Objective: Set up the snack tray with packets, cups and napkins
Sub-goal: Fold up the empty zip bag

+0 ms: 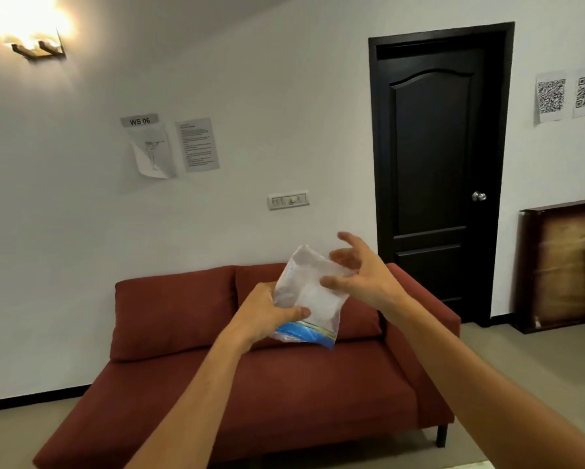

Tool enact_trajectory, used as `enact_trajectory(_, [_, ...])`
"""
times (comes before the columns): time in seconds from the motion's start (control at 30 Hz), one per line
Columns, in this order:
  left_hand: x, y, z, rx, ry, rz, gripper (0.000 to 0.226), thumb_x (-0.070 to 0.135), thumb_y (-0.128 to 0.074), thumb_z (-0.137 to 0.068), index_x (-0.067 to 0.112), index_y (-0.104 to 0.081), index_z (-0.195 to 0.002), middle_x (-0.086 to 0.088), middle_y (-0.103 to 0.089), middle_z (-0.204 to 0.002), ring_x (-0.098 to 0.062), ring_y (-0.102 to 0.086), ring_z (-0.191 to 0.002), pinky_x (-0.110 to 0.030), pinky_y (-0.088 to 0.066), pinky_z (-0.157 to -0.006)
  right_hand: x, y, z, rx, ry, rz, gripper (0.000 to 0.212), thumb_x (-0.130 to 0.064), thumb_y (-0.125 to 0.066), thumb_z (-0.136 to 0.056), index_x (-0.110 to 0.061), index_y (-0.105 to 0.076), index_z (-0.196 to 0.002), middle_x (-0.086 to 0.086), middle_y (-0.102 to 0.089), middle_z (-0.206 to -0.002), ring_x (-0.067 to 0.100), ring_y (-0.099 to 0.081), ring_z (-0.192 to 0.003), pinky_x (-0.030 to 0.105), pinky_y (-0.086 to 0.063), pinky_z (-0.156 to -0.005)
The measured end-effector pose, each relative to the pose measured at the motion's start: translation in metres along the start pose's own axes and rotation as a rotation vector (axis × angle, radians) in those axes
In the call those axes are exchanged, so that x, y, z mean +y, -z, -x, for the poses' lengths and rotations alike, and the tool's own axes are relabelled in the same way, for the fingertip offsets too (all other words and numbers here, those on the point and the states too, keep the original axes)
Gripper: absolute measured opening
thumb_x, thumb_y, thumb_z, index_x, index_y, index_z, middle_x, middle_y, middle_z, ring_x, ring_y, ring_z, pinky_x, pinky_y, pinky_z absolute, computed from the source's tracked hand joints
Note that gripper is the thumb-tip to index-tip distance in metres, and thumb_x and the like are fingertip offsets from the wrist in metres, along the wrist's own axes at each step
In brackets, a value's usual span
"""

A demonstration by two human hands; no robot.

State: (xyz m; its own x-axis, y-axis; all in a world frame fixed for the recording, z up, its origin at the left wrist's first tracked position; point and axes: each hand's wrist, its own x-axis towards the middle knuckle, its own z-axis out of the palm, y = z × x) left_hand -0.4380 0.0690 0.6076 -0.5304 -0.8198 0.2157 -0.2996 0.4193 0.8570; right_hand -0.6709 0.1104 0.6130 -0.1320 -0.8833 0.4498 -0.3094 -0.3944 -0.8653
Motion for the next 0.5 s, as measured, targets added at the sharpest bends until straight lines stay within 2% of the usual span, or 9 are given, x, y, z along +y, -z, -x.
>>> enact_trajectory(0.07, [-0.011, -0.01, 0.003, 0.089, -0.017, 0.134, 0.04, 0.024, -0.089, -0.075, 0.021, -0.073, -0.111, 0.001, -0.08, -0.101, -0.018, -0.077, -0.095, -0.044, -0.059, -0.092, 0.01, -0.005, 0.011, 0.048, -0.184, -0.162, 0.131, -0.051, -0.097, -0.054, -0.039, -0.016, -0.156, -0.019, -0.06, -0.127, 0.004, -0.059, -0.117, 0.026, -0.05, -0.094])
enact_trajectory(0.13, [-0.02, -0.02, 0.003, 0.153, -0.024, 0.26, 0.04, 0.022, -0.09, -0.074, 0.019, -0.074, -0.111, -0.002, -0.08, -0.103, -0.021, -0.077, -0.096, -0.044, -0.06, -0.091, 0.021, -0.014, 0.023, -0.05, -0.365, -0.278, 0.137, -0.051, -0.098, -0.051, -0.032, -0.015, -0.158, -0.014, -0.065, -0.126, 0.012, -0.061, -0.123, 0.041, -0.049, -0.105])
enact_trajectory(0.17, [-0.023, -0.024, 0.003, 0.173, -0.029, 0.309, 0.041, 0.023, -0.09, -0.073, 0.02, -0.075, -0.111, -0.004, -0.079, -0.104, -0.022, -0.076, -0.097, -0.042, -0.061, -0.089, 0.026, -0.017, 0.027, -0.097, -0.413, -0.32, 0.128, -0.049, -0.098, -0.054, -0.025, -0.025, -0.157, -0.009, -0.069, -0.123, 0.017, -0.064, -0.121, 0.046, -0.05, -0.106])
enact_trajectory(0.2, [-0.025, -0.026, 0.004, 0.174, -0.035, 0.357, 0.041, 0.024, -0.091, -0.072, 0.02, -0.075, -0.11, -0.005, -0.079, -0.105, -0.025, -0.076, -0.099, -0.04, -0.062, -0.086, 0.031, -0.019, 0.031, -0.135, -0.427, -0.361, 0.11, -0.044, -0.096, -0.059, -0.018, -0.041, -0.151, -0.002, -0.073, -0.121, 0.021, -0.068, -0.116, 0.047, -0.053, -0.104])
enact_trajectory(0.27, [-0.03, -0.028, 0.005, 0.132, -0.036, 0.42, 0.042, 0.028, -0.093, -0.071, 0.022, -0.077, -0.11, -0.008, -0.078, -0.109, -0.028, -0.075, -0.102, -0.034, -0.062, -0.081, 0.035, -0.019, 0.033, -0.155, -0.391, -0.433, 0.061, -0.029, -0.09, -0.073, -0.009, -0.068, -0.126, 0.011, -0.075, -0.119, 0.029, -0.073, -0.109, 0.05, -0.055, -0.1])
enact_trajectory(0.3, [-0.032, -0.027, 0.005, 0.098, -0.03, 0.418, 0.042, 0.031, -0.092, -0.072, 0.023, -0.077, -0.11, -0.009, -0.078, -0.111, -0.029, -0.075, -0.103, -0.032, -0.062, -0.081, 0.035, -0.019, 0.034, -0.134, -0.371, -0.446, 0.045, -0.022, -0.086, -0.078, -0.006, -0.072, -0.118, 0.014, -0.075, -0.117, 0.031, -0.073, -0.108, 0.052, -0.054, -0.101])
enact_trajectory(0.33, [-0.033, -0.026, 0.005, 0.061, -0.022, 0.404, 0.041, 0.033, -0.091, -0.073, 0.025, -0.077, -0.111, -0.008, -0.077, -0.112, -0.028, -0.074, -0.105, -0.031, -0.061, -0.082, 0.036, -0.018, 0.034, -0.116, -0.36, -0.46, 0.04, -0.016, -0.083, -0.081, -0.004, -0.072, -0.116, 0.016, -0.075, -0.116, 0.033, -0.072, -0.108, 0.053, -0.052, -0.103])
enact_trajectory(0.4, [-0.036, -0.023, 0.005, 0.005, -0.023, 0.399, 0.042, 0.035, -0.088, -0.078, 0.025, -0.075, -0.116, -0.008, -0.076, -0.116, -0.028, -0.073, -0.109, -0.032, -0.06, -0.087, 0.037, -0.016, 0.033, -0.153, -0.36, -0.535, 0.046, -0.014, -0.082, -0.082, -0.006, -0.067, -0.125, 0.016, -0.072, -0.123, 0.034, -0.07, -0.114, 0.054, -0.05, -0.106])
enact_trajectory(0.5, [-0.034, -0.021, 0.006, -0.018, -0.051, 0.448, 0.044, 0.032, -0.086, -0.081, 0.02, -0.073, -0.122, -0.009, -0.074, -0.121, -0.028, -0.071, -0.112, -0.034, -0.059, -0.091, 0.033, -0.017, 0.035, -0.356, -0.36, -0.654, 0.051, -0.024, -0.077, -0.088, -0.014, -0.061, -0.136, 0.013, -0.065, -0.137, 0.033, -0.062, -0.126, 0.05, -0.05, -0.107])
